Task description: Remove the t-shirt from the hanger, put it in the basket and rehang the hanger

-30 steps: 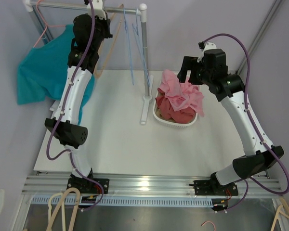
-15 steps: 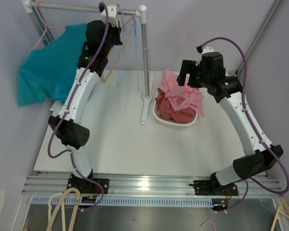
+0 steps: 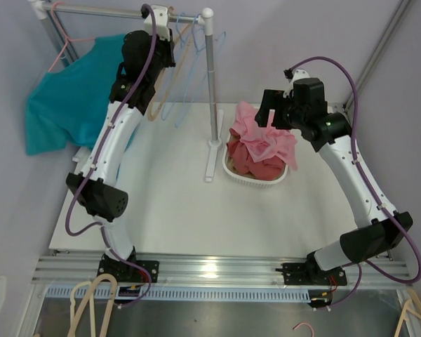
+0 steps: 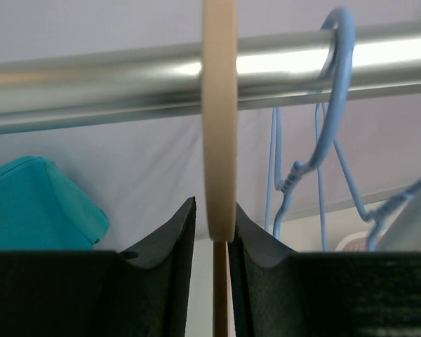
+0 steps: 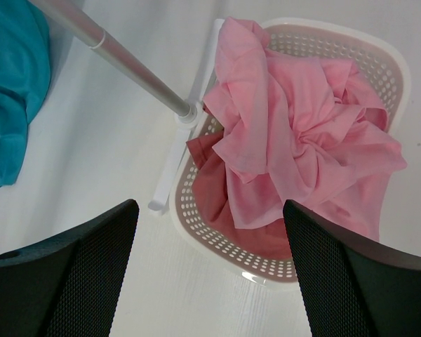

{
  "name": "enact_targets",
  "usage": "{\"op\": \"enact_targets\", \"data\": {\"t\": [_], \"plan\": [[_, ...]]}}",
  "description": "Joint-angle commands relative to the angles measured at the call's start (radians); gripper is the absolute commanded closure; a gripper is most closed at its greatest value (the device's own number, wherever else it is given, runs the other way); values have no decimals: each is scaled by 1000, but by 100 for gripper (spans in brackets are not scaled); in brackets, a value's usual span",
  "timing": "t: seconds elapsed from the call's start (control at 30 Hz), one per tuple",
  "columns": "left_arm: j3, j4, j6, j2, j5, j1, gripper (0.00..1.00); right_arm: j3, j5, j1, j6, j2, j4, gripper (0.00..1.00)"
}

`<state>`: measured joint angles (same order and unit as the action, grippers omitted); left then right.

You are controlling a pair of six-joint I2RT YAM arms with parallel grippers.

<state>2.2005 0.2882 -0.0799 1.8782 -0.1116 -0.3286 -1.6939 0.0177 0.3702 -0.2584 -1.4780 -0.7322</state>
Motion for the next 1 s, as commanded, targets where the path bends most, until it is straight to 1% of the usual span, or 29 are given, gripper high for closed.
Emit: {"op": "enact_targets", "data": {"t": [0.0,0.03,0.07,0.13,0.2,0.23,0.27,0.37,0.47,0.5,0.53,0.57,0.6,0.63,0.67,0.7,0.73,0.8,0.87,0.93,0.97], "plan": [[-11,6,-17,-148,-30,-6,72,10,28,-4,2,38,40,11],[-21,11,-17,-148,-30,-6,72,13,28,-4,2,36,42,11],[-31,11,-15,-187,-25,-6,70,17,33,-2,1,38,48,11],[-97,9,-14,-232,-11,-4,67,22,39,-2,-2,36,51,11],[-152,-3,-4,-298,-5,-4,59,30,51,-2,-7,35,60,11],[-206,-21,0,-319,0,-3,55,34,57,-2,-8,35,71,11],[-220,-27,0,-336,0,-3,53,37,67,-2,-12,33,74,11],[-257,-17,-1,-401,-10,10,51,53,87,-1,-19,31,92,11],[-306,-15,35,-468,12,62,47,68,113,-1,-19,30,106,11],[-336,-21,49,-508,23,101,43,69,122,1,-18,27,108,11],[-349,-30,61,-530,47,124,35,69,128,1,-13,24,108,11],[-366,-41,72,-547,62,150,34,69,131,1,-12,22,109,11],[-402,-56,119,-562,76,208,32,69,137,-1,-10,19,109,11],[-407,-66,133,-580,87,238,26,68,140,3,-10,19,108,11],[-415,-75,147,-582,98,265,23,68,143,1,-8,18,105,11],[-423,-86,146,-577,104,316,21,66,146,1,-7,19,103,11],[-417,-87,146,-555,107,332,20,66,154,3,-7,21,97,11],[-391,-80,146,-524,135,400,19,71,159,9,-10,27,96,10],[-372,-93,147,-487,116,425,18,73,157,18,-12,31,96,10],[-377,-136,166,-459,134,483,18,69,162,30,-13,35,86,10],[-380,-152,170,-449,135,484,18,69,160,35,-13,35,83,10]]}}
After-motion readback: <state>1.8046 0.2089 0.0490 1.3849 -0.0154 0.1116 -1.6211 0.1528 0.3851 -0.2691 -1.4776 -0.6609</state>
